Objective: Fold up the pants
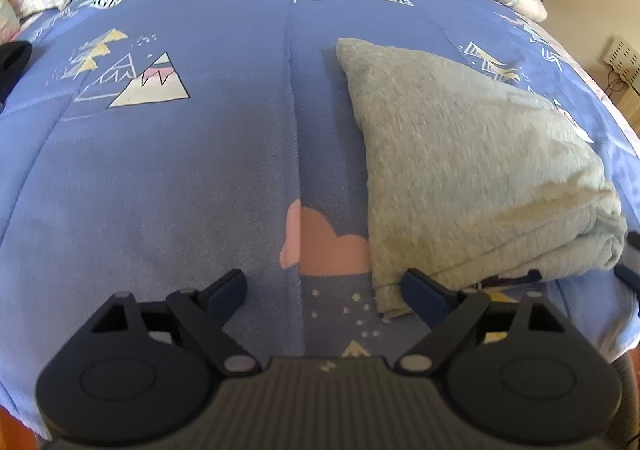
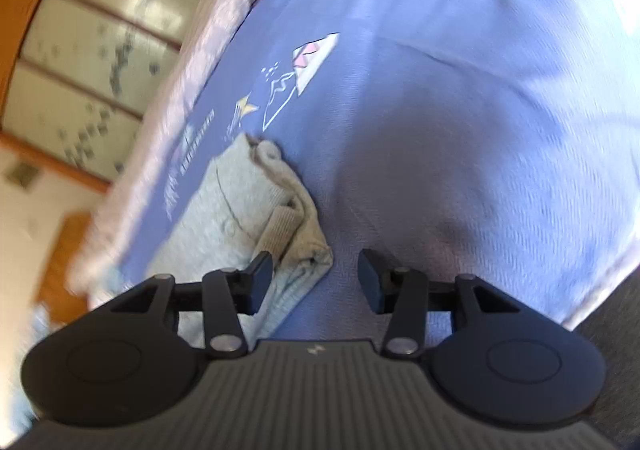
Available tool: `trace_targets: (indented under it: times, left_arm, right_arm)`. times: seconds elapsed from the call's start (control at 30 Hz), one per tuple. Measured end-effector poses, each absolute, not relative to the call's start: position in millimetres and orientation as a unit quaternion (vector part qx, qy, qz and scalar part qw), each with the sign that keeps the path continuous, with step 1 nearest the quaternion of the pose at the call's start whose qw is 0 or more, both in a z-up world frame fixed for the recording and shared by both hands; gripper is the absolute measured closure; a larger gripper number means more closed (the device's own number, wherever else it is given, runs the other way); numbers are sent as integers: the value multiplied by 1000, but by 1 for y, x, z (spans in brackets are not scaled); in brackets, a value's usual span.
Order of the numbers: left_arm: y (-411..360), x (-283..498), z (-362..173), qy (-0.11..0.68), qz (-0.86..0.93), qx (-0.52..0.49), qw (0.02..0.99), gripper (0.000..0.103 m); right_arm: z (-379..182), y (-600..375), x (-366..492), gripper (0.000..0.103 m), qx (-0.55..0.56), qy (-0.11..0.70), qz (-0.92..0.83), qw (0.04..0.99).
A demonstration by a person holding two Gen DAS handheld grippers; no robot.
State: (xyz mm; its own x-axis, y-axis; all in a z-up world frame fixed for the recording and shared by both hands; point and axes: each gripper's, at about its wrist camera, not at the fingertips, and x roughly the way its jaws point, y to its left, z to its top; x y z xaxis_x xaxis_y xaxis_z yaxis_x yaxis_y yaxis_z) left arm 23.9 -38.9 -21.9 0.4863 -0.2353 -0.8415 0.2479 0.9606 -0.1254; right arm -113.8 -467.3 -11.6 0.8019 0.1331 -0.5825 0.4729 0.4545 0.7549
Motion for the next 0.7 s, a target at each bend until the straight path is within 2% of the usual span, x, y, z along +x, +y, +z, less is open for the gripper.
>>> trace_targets:
  times: [0.23, 0.53, 0.7]
  left_arm:
    - [-42, 14, -28, 462, -146, 32, 874, 9]
    - [-39, 9, -32, 455, -145, 41, 878, 1]
    - [-43, 1, -35, 445, -142, 66, 881, 0]
  right_arm:
    - [-30, -486, -131, 53, 613, 254, -85, 744]
    - [-22, -481, -134, 53, 593, 256, -92, 758]
    - [-24, -480, -131, 53, 591, 255, -94, 760]
